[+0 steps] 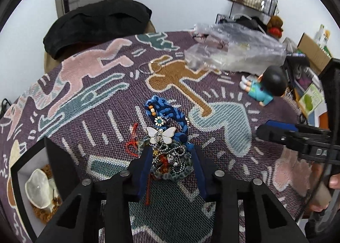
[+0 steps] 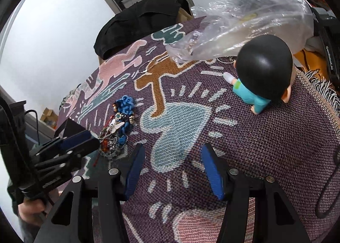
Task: Organize jewelry
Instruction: 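Move the left tool to the tangled jewelry pile, then close the left gripper on the blue-beaded tangled jewelry, then lift the held jewelry with the left gripper toward the black box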
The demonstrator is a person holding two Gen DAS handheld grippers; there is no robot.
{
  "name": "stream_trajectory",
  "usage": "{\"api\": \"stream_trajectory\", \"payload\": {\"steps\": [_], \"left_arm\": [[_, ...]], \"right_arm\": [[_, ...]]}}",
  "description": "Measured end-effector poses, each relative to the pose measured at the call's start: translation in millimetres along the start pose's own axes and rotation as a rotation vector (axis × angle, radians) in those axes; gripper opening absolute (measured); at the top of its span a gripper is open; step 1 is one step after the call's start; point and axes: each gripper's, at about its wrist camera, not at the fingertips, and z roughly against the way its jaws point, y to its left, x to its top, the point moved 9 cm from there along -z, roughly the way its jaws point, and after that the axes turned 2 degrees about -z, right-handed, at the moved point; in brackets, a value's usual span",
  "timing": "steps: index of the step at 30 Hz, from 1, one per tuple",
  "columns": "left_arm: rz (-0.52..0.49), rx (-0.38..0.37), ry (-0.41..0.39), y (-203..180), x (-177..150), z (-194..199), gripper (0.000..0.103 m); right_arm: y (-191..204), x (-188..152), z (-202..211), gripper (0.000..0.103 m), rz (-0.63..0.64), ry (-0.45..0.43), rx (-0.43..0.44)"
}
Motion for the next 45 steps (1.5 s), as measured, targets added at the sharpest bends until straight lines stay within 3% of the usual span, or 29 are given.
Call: {"api": "stream_trajectory", "payload": {"steps": [3, 11, 28, 37, 45], "left_arm": [[-0.018, 0.021, 0.030, 0.1, 1.4, -13.0, 0.037], [-0.009, 0.034, 0.056, 7.0, 3.2, -26.7, 0.002], [0.047, 0.042, -0.137, 32.4, 48.7, 54.2, 0.002], [0.080, 0.079, -0.221, 55.4, 64.1, 95.9, 0.002], [0.101, 0.088, -0.272, 71.5, 72.9, 123.2, 0.002]], "right_arm": [[-2.8, 0.7, -0.8, 0.057, -0.005, 0.002, 0.006], [-7.6, 3.6, -2.9, 0.057, -0.021, 0.007, 0.022], [30.6, 26.7, -23.9, 0.057, 0.019, 0.023, 0.087], [62.5, 34.0, -59.9, 0.041, 0.093, 0.085, 0.087], [72.4, 37.6, -99.2, 0.024, 0.123, 0.134, 0.024]]}}
